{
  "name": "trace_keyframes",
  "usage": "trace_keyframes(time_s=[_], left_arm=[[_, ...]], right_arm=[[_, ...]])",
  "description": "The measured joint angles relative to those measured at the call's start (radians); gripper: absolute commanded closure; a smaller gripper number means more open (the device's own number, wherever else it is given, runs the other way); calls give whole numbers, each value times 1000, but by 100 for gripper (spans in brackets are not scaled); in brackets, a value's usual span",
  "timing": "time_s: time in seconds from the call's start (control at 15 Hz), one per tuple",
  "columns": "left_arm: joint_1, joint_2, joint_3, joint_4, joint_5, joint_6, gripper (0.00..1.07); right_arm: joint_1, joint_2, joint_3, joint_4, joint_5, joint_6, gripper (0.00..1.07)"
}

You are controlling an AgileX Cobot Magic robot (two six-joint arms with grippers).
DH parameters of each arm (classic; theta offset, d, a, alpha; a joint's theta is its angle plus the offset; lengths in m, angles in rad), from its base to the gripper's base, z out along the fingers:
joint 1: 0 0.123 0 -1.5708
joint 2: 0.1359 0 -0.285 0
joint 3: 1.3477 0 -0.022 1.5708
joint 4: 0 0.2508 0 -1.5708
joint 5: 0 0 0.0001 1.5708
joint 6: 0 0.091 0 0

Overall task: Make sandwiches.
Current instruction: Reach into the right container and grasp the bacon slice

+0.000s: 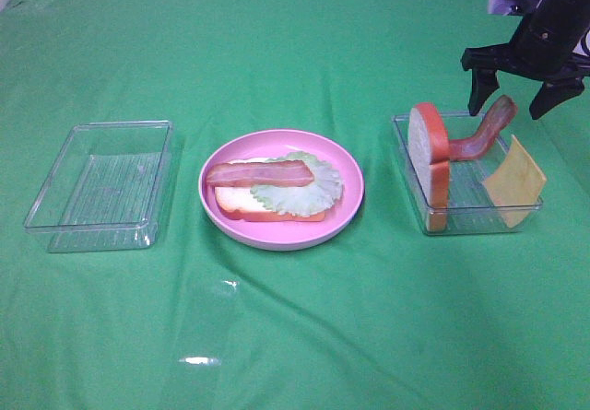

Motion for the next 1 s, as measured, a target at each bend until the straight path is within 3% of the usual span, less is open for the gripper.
trace_keyframes(time_s=[0.33,0.4,0.47,1.0], left_arm=[[0,0,0,0,0,0,9],[0,0,0,0,0,0,9],[0,0,0,0,0,0,9],[0,0,0,0,0,0,9]], right_arm=[[0,4,0,0,0,0,96],[0,4,0,0,0,0,103],[0,4,0,2,0,0,107],[0,-6,0,26,7,-22,107]])
